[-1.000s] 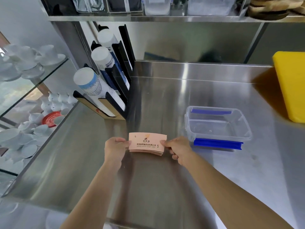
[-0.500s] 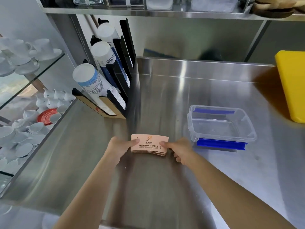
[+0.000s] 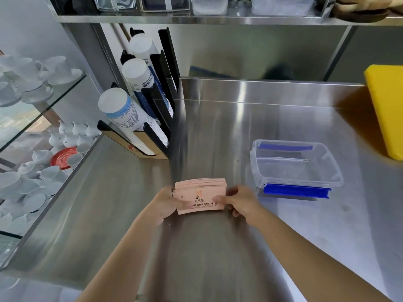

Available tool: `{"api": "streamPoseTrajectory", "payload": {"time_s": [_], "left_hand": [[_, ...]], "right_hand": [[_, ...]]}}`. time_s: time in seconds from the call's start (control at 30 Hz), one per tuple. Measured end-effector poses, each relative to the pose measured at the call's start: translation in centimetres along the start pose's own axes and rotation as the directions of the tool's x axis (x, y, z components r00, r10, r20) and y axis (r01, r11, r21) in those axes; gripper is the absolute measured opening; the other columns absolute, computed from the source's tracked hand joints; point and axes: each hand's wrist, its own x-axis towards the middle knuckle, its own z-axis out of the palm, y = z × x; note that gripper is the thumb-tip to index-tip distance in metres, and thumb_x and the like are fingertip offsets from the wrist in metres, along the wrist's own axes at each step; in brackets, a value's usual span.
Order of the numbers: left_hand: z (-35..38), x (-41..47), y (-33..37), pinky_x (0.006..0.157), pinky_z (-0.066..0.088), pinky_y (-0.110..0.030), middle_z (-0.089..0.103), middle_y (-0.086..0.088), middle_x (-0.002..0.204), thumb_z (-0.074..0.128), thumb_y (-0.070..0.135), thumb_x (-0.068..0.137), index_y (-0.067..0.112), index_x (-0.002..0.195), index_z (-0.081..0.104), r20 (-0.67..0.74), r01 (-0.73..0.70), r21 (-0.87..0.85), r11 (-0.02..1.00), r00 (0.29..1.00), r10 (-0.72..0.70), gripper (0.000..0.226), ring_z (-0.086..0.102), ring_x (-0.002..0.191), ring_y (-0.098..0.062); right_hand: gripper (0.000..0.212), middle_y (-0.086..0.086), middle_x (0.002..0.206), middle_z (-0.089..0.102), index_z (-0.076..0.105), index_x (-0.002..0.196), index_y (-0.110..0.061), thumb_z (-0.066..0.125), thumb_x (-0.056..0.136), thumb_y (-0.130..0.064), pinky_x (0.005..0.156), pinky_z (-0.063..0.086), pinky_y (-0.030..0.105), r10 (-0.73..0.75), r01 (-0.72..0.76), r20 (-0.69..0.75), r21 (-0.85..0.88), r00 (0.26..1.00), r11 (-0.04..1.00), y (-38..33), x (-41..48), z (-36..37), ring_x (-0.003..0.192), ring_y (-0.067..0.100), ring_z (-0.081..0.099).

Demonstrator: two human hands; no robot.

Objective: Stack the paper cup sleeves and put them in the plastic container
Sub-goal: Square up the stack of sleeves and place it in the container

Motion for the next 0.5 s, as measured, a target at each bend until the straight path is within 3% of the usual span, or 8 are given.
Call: {"api": "streamPoseTrajectory", "payload": {"time_s": [0.07,0.13,0.23,0.3,0.37,0.43,0.5], "left_hand": [[0.5,-0.6,-0.6,0.069,0.05,-0.016,0.069,-0.004,0.099,0.078,0.001,0.065,0.011,0.103,0.059,-0.037,-0.078,0.002,0.997,0.996,0.078,0.044,0.064,0.088,-0.013],[0.6,-0.7,-1.0,0.077,0.053,-0.026,0.067,-0.006,0.105,0.08,0.005,0.062,0.008,0.108,0.054,-0.086,-0.111,-0.01,0.994,0.99,0.109,0.053,0.063,0.097,-0.021],[0.7,-0.9,-1.2,0.089,0.053,-0.038,0.065,-0.006,0.105,0.084,0.016,0.047,0.015,0.095,0.051,-0.055,-0.153,-0.055,0.987,0.987,0.15,0.057,0.061,0.103,-0.026],[0.8,-1.1,-1.0,0.082,0.055,-0.028,0.064,-0.002,0.098,0.083,0.01,0.05,0.015,0.089,0.048,-0.008,-0.174,-0.084,0.981,0.985,0.174,0.053,0.062,0.096,-0.022],[0.8,-1.0,-0.9,0.072,0.055,-0.017,0.061,-0.003,0.097,0.078,-0.005,0.063,0.01,0.093,0.045,0.035,-0.172,-0.094,0.981,0.984,0.176,0.047,0.061,0.091,-0.016],[0.4,-0.5,-1.2,0.089,0.054,-0.033,0.064,-0.008,0.106,0.083,0.013,0.057,0.015,0.098,0.046,0.036,-0.166,-0.028,0.986,0.985,0.167,0.055,0.061,0.101,-0.024],[0.2,-0.1,-1.8,0.1,0.044,-0.05,0.067,-0.003,0.11,0.084,0.037,0.047,0.032,0.093,0.049,0.019,-0.176,0.054,0.983,0.984,0.175,0.059,0.058,0.11,-0.029]], "right_hand": [[0.05,0.0,0.08,0.063,0.055,0.113,-0.012,0.079,0.069,-0.01,0.035,0.037,0.022,-0.074,0.074,0.032,-0.008,0.997,0.997,0.3,-0.4,0.0,0.051,0.012,0.049],[0.049,-0.002,0.076,0.062,0.059,0.114,-0.011,0.077,0.07,-0.005,0.035,0.04,0.021,-0.124,0.124,0.042,0.006,0.991,0.992,0.7,-0.6,-0.2,0.053,0.014,0.05],[0.043,0.008,0.089,0.061,0.059,0.104,-0.007,0.08,0.066,-0.004,0.043,0.047,0.022,-0.189,0.191,0.037,-0.057,0.981,0.98,0.7,-0.6,-0.8,0.069,0.018,0.057],[0.045,0.008,0.113,0.052,0.058,0.1,-0.011,0.082,0.063,-0.005,0.067,0.057,0.027,-0.241,0.241,0.023,-0.179,0.97,0.954,0.6,-0.4,-0.8,0.094,0.022,0.058],[0.049,0.0,0.124,0.041,0.057,0.098,-0.011,0.084,0.058,-0.005,0.095,0.051,0.035,-0.294,0.287,0.004,-0.228,0.956,0.93,0.7,-0.3,-0.7,0.109,0.019,0.052],[0.049,-0.004,0.128,0.042,0.055,0.098,-0.009,0.083,0.059,-0.002,0.099,0.049,0.036,-0.319,0.316,0.016,-0.195,0.948,0.929,0.8,-0.6,-0.6,0.113,0.016,0.051],[0.049,-0.002,0.122,0.052,0.05,0.1,-0.01,0.08,0.063,0.003,0.09,0.053,0.031,-0.307,0.306,0.014,-0.141,0.951,0.941,1.0,-0.8,-0.6,0.106,0.016,0.058]]}}
